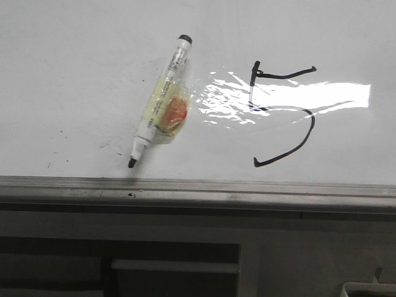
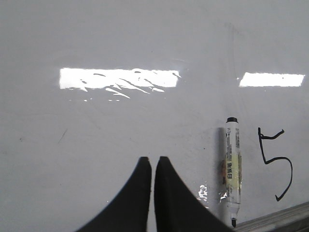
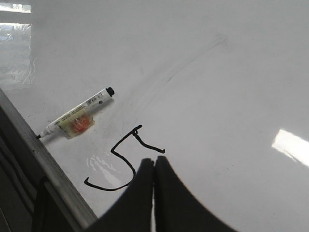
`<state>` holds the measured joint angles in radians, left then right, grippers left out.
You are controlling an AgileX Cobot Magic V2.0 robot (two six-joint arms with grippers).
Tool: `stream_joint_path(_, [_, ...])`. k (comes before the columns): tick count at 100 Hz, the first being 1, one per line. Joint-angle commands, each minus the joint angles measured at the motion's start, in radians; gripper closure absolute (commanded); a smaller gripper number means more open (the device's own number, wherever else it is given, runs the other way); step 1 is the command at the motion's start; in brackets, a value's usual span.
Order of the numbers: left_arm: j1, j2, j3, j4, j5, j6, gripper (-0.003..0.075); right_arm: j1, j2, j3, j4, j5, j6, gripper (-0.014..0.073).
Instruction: Write number 5 on whiteboard
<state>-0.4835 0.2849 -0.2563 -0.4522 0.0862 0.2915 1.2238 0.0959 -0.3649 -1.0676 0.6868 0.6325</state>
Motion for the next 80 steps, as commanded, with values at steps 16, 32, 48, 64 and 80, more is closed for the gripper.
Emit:
stream_joint_path(16, [0.004,0.008,-0.026,-0.001,-0.071,0.000,0.0741,-0.002,0.023,-0.022,-0.066,-0.020,0.002,0.0637])
stream_joint_path(32, [0.004,0.008,-0.026,-0.001,-0.073,0.000,0.0741,-0.002,0.023,-0.022,-0.066,-0.017,0.002,0.0637])
stream_joint_path(48, [0.004,0.008,-0.026,-0.005,-0.073,0.000,0.0741,-0.002,0.023,-0.022,-0.066,-0.017,0.002,0.0637])
stream_joint_path(64, [0.004,0.008,-0.020,-0.007,-0.073,0.000,0.0741,-0.002,0.023,-0.022,-0.066,-0.017,0.002,0.0637])
stream_joint_path(80, [0.031,-0.062,-0.007,0.051,-0.086,0.019,0.0741,-0.002,0.023,-0.022,-0.066,-0.016,0.002,0.0637])
